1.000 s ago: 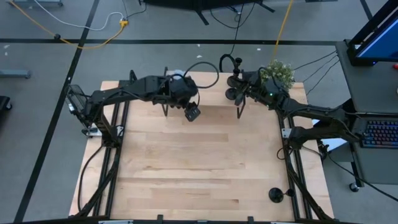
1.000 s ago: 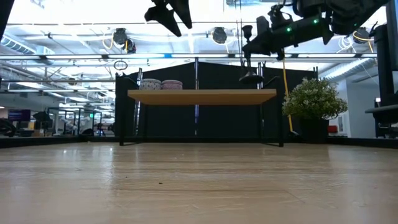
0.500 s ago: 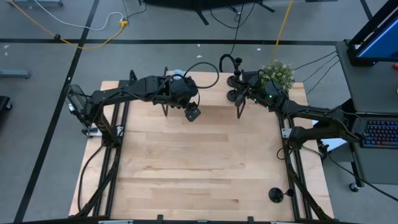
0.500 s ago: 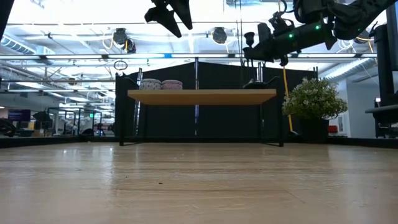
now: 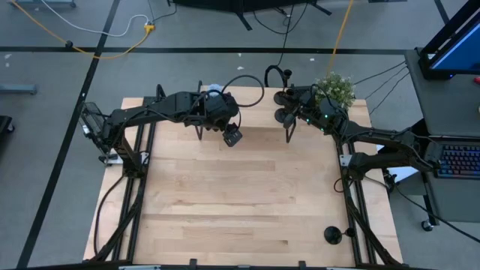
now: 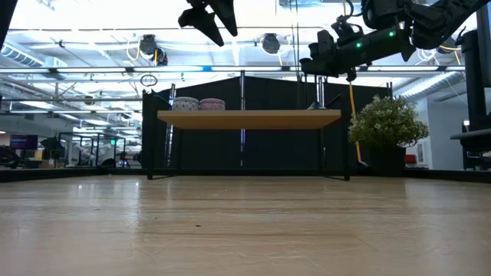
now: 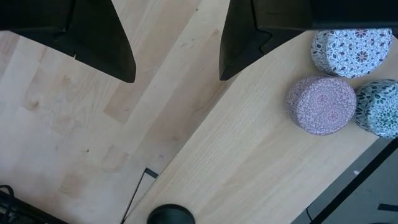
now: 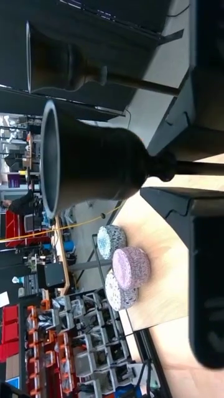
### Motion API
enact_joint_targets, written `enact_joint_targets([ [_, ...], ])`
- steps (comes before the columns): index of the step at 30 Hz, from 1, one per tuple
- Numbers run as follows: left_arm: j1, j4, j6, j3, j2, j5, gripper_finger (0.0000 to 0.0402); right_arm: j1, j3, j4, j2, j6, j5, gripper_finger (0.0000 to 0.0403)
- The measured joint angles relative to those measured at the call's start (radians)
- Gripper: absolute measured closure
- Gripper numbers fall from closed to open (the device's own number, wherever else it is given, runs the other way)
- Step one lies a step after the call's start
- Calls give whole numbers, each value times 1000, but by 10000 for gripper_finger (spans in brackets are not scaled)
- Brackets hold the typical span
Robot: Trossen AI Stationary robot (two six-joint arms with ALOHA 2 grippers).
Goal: Pick & Place candle stick holders
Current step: Put the left black candle holder on the shelf, then put the black candle holder on the shelf
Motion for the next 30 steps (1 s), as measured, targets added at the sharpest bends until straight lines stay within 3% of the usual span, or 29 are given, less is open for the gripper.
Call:
enact_joint_targets([
  [6, 0, 0, 7, 0, 0, 0, 163, 0, 0, 16, -1, -4, 0, 304],
  [17, -4, -1, 19, 0, 0, 0, 163, 0, 0, -1, -38, -12, -1, 192],
  [23, -13, -1, 22, 0, 0, 0, 163, 1, 0, -163, -115, -12, -2, 152],
  [30, -22, -1, 25, 0, 0, 0, 163, 24, 0, -330, -250, 1, -61, 138],
])
